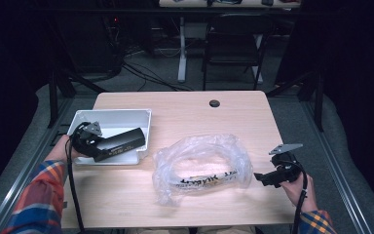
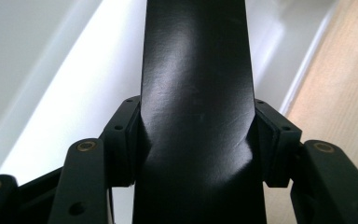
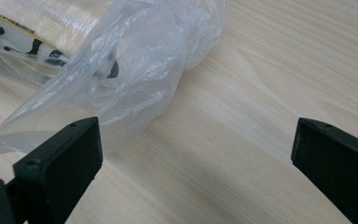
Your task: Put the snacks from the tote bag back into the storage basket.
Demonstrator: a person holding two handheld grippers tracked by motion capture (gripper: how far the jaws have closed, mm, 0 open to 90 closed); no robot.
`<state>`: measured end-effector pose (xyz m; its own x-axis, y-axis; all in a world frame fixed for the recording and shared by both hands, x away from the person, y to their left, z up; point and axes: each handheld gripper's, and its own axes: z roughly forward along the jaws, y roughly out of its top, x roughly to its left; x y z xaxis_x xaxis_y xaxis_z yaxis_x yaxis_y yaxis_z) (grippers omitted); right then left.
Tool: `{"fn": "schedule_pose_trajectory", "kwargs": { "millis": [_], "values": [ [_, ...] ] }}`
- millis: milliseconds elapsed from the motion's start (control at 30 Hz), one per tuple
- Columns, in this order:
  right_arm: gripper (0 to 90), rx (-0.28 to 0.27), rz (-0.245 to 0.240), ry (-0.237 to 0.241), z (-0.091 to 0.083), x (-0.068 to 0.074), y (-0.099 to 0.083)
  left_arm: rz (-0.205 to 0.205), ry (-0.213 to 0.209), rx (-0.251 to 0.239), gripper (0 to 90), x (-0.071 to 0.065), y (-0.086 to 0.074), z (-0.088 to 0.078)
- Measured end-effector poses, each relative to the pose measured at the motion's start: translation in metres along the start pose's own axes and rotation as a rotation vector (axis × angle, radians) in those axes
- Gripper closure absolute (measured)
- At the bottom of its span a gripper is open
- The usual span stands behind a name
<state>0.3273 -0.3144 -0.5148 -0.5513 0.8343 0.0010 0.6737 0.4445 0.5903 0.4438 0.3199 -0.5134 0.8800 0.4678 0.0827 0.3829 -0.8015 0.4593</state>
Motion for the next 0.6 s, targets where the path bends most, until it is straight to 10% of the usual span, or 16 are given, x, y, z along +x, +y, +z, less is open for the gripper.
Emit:
{"fn": "schedule_pose_trajectory", "kwargs": {
  "millis": [300,600],
  "values": [
    [1.3,0.006,-0.003,0.005,0.001,0.0,0.0,0.013,-0.014,-0.01,42.9,0.003,-0.003,0.008],
    [1.3,0.001,-0.001,0.005,0.0,0.0,0.0,-0.118,-0.006,0.077,22.8,0.009,-0.004,0.015]
  ]
}}
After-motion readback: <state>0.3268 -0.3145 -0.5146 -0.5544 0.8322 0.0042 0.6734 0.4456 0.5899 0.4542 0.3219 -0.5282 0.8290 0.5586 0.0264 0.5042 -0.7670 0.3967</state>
